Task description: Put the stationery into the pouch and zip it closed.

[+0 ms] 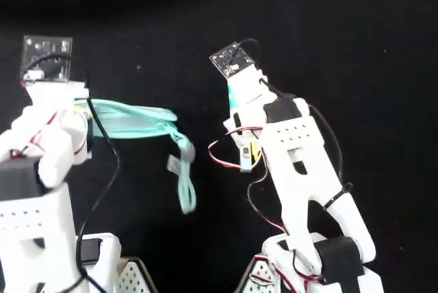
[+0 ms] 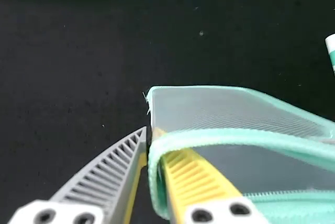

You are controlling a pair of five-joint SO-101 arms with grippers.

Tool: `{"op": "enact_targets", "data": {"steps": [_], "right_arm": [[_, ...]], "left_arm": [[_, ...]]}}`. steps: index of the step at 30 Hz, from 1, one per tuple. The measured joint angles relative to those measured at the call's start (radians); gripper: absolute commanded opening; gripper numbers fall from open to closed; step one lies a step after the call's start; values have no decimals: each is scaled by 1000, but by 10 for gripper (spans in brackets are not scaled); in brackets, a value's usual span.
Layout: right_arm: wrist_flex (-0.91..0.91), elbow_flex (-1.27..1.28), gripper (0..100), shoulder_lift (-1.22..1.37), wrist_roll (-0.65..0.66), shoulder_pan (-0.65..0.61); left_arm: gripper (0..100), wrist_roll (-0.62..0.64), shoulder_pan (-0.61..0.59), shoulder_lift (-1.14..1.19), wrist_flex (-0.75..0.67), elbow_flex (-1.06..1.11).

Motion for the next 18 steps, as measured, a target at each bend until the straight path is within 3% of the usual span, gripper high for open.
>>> {"op": "enact_targets", "data": {"steps": [12,18], "right_arm": [[0,0,141,23,-38,0],[20,-49,142,167,-38,0]], "left_arm": [[30,0,-2,107,-46,15],[30,-2,-2,107,-60,64]]}}
